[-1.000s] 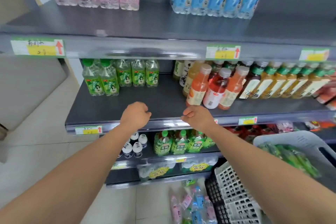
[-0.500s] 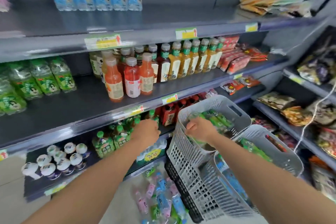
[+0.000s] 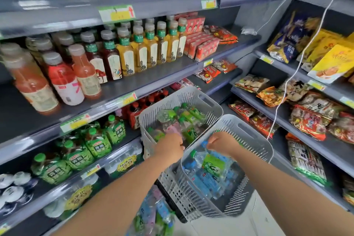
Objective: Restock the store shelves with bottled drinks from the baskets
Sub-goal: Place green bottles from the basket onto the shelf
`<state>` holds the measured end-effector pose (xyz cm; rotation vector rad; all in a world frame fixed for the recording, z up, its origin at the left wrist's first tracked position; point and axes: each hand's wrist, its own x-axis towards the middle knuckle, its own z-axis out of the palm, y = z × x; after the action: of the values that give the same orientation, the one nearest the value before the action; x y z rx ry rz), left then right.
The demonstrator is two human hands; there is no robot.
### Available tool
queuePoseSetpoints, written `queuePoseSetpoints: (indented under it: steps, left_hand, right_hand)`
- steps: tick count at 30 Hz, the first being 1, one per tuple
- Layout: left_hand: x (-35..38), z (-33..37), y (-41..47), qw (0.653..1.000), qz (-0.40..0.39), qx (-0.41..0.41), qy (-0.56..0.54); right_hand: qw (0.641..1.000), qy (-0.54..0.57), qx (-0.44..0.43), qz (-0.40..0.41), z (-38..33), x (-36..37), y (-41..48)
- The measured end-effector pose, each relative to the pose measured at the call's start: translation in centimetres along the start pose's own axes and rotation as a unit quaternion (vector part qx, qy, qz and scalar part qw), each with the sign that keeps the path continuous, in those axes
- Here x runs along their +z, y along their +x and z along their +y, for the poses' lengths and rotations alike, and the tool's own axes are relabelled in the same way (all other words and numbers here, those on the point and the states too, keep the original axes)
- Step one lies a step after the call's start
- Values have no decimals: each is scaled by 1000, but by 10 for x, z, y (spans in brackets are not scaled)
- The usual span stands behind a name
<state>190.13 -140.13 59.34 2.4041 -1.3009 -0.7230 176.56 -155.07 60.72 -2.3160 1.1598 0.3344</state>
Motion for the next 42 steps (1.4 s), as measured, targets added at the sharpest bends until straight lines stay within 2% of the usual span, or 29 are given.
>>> queuePoseSetpoints:
  steps: [9, 13, 16, 19, 22, 26, 30, 33, 36, 39, 42]
  left_hand:
    - [76, 57, 58, 992, -117, -47, 33]
    - [106, 68, 73, 976, -186, -112, 30]
    - [121, 73, 81, 957, -218, -187, -42]
    - [138, 75, 88, 914, -197, -279, -218]
    - [150, 76, 94, 844, -154, -356, -370]
    - [162, 74, 103, 779, -140, -410, -454]
    - [173, 78, 107, 766, -99, -421, -476]
    - [176, 85, 110, 770, -85, -402, -488]
    - [175, 92, 113, 780, -80, -382, -489]
    - [168, 97, 111, 779, -103, -359, -503]
    - [148, 98, 105, 768, -126, -327, -536]
  right_hand:
    - [997, -29, 65, -41, 117, -3, 56]
    - [995, -54, 78, -36, 144, 7, 75]
    - [992, -82, 87, -28, 157, 20, 88]
    - [991, -77, 102, -33, 167, 33, 100]
    - [990, -109, 87, -32, 176, 41, 111]
    - [981, -182, 53, -40, 183, 49, 116]
    - [974, -224, 19, -23, 185, 53, 117]
    - [985, -169, 30, -34, 185, 46, 123]
    - [995, 10, 75, -70, 180, 31, 126]
    - [957, 224, 127, -133, 174, 16, 126]
    - [901, 353, 122, -221, 168, 0, 121]
